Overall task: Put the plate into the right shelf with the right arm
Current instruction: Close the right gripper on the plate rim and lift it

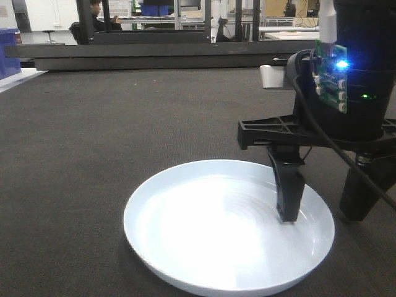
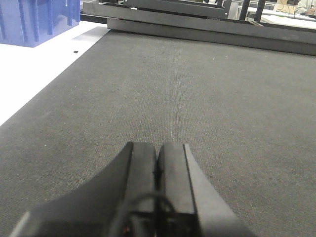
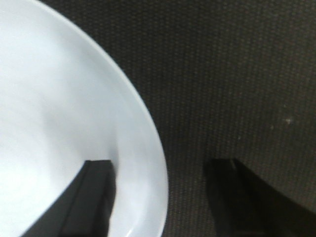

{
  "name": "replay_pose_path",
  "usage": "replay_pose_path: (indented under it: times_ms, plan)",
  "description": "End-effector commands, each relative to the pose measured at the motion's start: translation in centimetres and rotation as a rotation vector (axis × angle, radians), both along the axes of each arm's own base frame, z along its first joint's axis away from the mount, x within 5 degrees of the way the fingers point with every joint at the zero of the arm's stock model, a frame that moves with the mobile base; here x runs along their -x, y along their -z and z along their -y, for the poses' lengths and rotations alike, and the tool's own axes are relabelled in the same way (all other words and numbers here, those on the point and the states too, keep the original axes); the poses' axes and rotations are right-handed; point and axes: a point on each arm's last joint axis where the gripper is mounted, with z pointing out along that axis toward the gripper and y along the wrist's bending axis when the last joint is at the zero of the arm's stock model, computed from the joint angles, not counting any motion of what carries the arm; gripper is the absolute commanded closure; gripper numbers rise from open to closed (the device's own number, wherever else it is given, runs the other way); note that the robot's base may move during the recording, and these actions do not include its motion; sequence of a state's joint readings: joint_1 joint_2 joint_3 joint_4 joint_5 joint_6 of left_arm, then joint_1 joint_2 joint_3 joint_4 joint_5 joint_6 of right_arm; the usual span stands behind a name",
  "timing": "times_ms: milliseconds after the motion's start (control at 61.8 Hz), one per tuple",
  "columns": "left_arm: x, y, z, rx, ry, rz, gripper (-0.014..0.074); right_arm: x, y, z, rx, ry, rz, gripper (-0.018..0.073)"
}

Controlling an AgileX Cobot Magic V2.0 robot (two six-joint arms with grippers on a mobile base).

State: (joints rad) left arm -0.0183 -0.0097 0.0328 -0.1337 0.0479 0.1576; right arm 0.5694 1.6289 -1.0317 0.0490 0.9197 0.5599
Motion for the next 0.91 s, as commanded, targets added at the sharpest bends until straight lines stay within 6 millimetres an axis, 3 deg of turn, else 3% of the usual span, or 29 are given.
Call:
replay_pose_path:
  times_ms: [0,129,259,502,777,890]
  plan:
    - [0.1,-0.5,-0.1,0.018,-0.009,0.089,0.0724,-0.3,-1.7,0.0,-0.023,-0.005,0.057,0.0179]
    - [0.1,-0.5,-0.1,0.018,-0.009,0.089,0.0724,-0.3,-1.7,0.0,-0.022,-0.006,0.057,0.037]
    - [0.1,-0.5,-0.1,0.018,-0.009,0.089,0.0724,-0.3,-1.7,0.0,-0.017,-0.009,0.06,0.0501]
    - [0.1,-0.5,-0.1,0.018,-0.009,0.089,0.0724,0.3,-2.9,0.4,-0.019,-0.02,0.065,0.0503]
    - [0.1,-0.5,-0.1,0.018,-0.009,0.089,0.0724,2.0,-9.1,2.7,-0.142,-0.092,0.367,0.0503]
    - [0.1,-0.5,-0.1,0.018,-0.009,0.089,0.0724,3.0,-10.5,4.2,-0.166,-0.125,0.493,0.0503]
